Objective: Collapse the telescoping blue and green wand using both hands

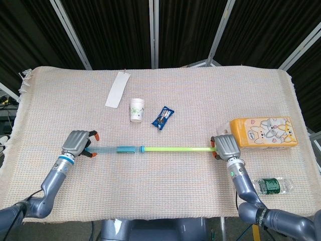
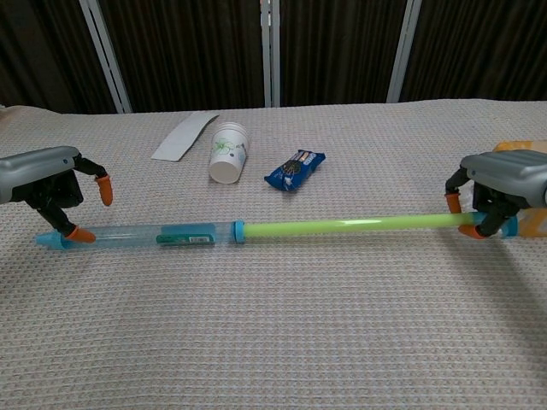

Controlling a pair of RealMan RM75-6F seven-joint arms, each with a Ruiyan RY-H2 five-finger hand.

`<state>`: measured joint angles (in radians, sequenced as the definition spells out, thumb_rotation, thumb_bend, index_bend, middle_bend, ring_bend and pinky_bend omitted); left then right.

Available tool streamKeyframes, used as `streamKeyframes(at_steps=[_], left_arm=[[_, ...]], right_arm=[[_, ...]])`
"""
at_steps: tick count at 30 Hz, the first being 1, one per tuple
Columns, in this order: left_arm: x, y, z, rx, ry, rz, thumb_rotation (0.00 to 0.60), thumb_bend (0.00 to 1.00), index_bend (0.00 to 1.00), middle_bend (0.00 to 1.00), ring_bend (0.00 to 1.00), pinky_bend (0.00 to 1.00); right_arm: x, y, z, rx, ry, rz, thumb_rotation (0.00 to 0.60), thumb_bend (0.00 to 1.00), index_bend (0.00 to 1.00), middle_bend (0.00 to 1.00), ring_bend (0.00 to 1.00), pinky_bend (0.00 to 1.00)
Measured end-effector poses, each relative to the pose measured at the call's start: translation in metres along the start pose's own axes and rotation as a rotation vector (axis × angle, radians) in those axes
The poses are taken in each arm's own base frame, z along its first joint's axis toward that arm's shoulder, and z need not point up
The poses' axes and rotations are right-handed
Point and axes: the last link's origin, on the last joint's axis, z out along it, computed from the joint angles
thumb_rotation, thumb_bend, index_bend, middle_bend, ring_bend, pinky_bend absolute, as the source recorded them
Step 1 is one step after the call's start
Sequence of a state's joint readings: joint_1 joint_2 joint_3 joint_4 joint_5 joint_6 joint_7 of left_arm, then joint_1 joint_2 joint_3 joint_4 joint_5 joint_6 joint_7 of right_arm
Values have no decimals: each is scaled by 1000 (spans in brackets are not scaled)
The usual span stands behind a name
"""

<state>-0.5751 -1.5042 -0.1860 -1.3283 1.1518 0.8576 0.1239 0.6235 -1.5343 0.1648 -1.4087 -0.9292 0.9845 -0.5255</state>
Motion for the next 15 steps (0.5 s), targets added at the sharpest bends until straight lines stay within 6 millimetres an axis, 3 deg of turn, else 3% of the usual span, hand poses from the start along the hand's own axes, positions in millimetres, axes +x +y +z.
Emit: streamKeyframes(at_steps=[15], left_arm=[[-14,7,15,27,-77,-39,600,27,489,994,917,1000]], right_arm=[[1,5,0,-13,-1,7,600,412,675,1000,1000,1000]])
